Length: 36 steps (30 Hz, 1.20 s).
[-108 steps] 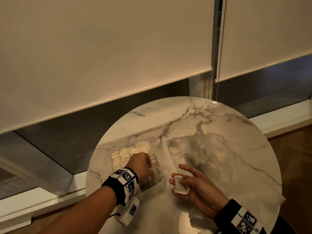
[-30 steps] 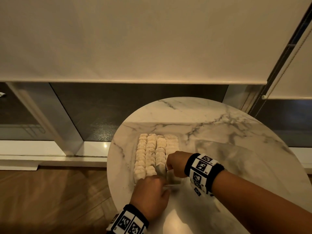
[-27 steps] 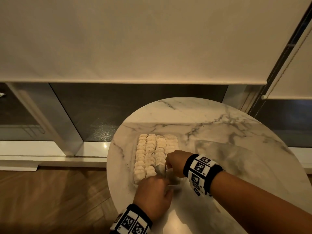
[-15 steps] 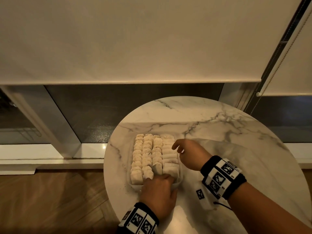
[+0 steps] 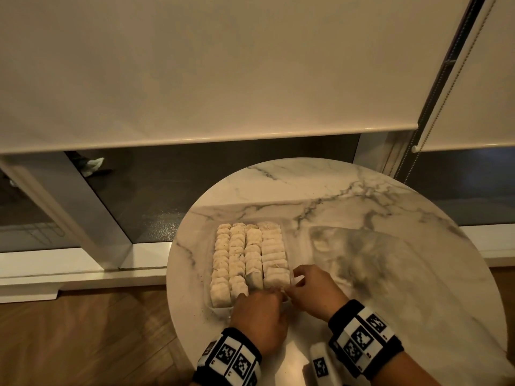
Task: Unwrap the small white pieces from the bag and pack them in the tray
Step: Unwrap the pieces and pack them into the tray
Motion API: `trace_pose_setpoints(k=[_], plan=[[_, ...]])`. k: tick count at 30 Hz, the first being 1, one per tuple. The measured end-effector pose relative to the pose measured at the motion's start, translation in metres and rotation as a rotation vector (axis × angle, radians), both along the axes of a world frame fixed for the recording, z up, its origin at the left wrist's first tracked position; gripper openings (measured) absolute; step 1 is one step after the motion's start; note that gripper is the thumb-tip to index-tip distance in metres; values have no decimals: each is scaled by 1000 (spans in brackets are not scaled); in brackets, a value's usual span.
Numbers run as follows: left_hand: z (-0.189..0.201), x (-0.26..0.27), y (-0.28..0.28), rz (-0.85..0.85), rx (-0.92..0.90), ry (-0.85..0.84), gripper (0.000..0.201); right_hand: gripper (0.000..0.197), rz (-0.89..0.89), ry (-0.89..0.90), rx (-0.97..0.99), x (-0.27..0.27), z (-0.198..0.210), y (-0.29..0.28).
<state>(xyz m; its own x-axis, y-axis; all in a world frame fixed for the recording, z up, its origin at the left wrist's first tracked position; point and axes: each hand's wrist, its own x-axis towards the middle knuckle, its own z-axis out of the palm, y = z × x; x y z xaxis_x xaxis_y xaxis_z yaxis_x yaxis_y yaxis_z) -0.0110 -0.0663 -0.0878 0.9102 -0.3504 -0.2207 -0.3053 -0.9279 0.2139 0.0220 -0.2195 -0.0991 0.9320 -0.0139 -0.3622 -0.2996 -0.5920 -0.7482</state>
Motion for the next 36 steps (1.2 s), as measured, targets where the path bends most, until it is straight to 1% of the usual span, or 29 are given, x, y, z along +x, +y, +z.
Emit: trace_pose_setpoints(k=[7,10,14,20,22,24,29,32,34,35,36], plan=[[4,0,-3,-3,0,-13,37,33,-15,-42,33,-1,-7,0],[4,-2,-2,-5,-16,-27,37,34,-32,-39,60,-2,-11,0],[-1,-4,1,-2,-116,-68,36,41,-49,-54,83,-4,-13,0],[-4,-6,3,-7,-95,-105,38,27,-63,-55,101,-6,-11,2],[-3,-6,2,-4,-87,-105,39,25,-58,-51,111,-8,-10,2],[-4,-6,2,-4,-77,-104,40,31,-54,-45,120,-8,-10,1],[-5,-4,2,-3,-47,-101,41,53,-90,-38,146,-11,-10,2],[-5,-5,2,-3,-52,-100,42,60,-89,-35,149,-14,-9,2],[-5,-6,3,-8,-60,-99,44,71,-91,-30,158,-16,-7,0],[-5,-7,3,-9,-66,-99,45,73,-96,-27,165,-17,-6,-1],[-5,-7,4,-7,-72,-103,45,70,-106,-35,175,-18,-3,-2]])
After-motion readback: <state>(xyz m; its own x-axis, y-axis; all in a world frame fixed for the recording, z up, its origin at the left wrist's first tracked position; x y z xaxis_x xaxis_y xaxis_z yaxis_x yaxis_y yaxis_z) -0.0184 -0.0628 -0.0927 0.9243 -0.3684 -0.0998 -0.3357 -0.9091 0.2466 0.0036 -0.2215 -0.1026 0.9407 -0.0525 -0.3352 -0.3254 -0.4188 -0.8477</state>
